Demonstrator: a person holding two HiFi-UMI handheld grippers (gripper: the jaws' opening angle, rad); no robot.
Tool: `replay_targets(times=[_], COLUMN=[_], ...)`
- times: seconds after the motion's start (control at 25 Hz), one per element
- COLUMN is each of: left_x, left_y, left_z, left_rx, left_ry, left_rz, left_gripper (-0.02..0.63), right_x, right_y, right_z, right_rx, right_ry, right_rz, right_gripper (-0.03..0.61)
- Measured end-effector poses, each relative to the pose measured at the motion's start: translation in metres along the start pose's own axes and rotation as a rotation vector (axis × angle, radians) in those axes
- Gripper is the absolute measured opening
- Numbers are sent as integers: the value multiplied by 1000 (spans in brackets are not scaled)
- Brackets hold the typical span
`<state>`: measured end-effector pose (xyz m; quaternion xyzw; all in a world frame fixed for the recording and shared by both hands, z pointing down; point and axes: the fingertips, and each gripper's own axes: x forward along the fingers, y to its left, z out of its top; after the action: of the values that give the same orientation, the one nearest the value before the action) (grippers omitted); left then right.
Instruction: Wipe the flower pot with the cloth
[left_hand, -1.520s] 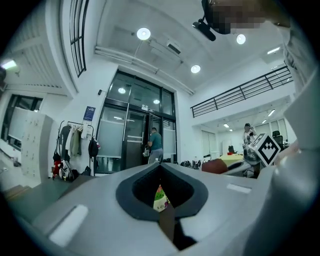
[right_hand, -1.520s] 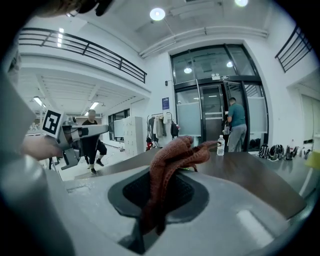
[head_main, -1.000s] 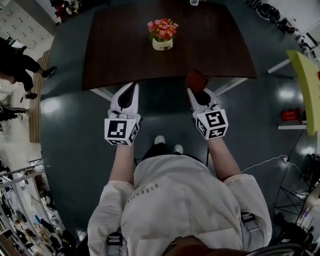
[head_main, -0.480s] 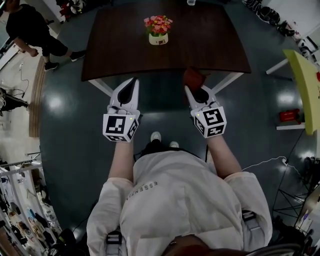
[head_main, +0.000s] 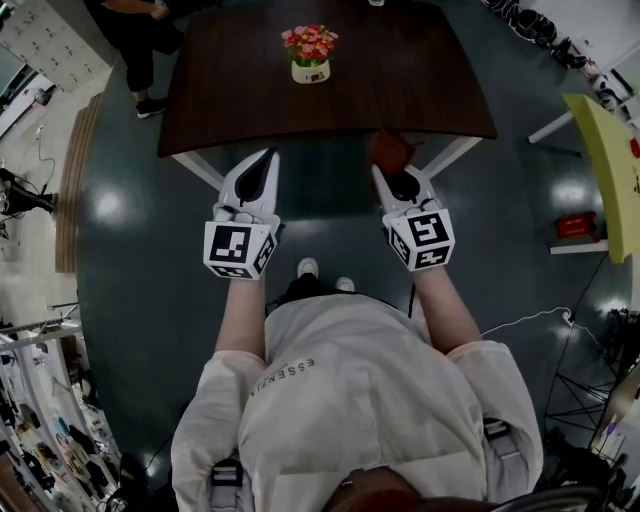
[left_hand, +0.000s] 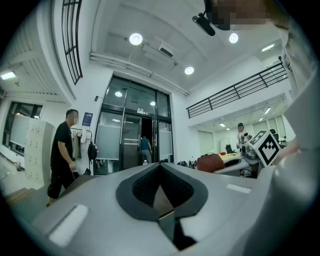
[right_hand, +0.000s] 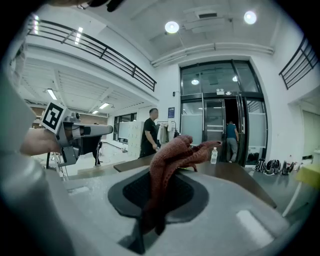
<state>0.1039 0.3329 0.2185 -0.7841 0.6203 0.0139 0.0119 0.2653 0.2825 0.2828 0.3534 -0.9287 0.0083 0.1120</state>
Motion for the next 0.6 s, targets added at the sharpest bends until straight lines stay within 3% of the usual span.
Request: replay_targets(times=[0.6], left_x=[5], left_y=[6], left_z=[-7], left_rx=[-10], left_ry=[7], left_rz=[14], left_gripper=[15], right_x=[7], right_y=[-5], right_z=[-1], right_rx=[18], right_ry=[4], right_rz=[5], right_gripper=[52])
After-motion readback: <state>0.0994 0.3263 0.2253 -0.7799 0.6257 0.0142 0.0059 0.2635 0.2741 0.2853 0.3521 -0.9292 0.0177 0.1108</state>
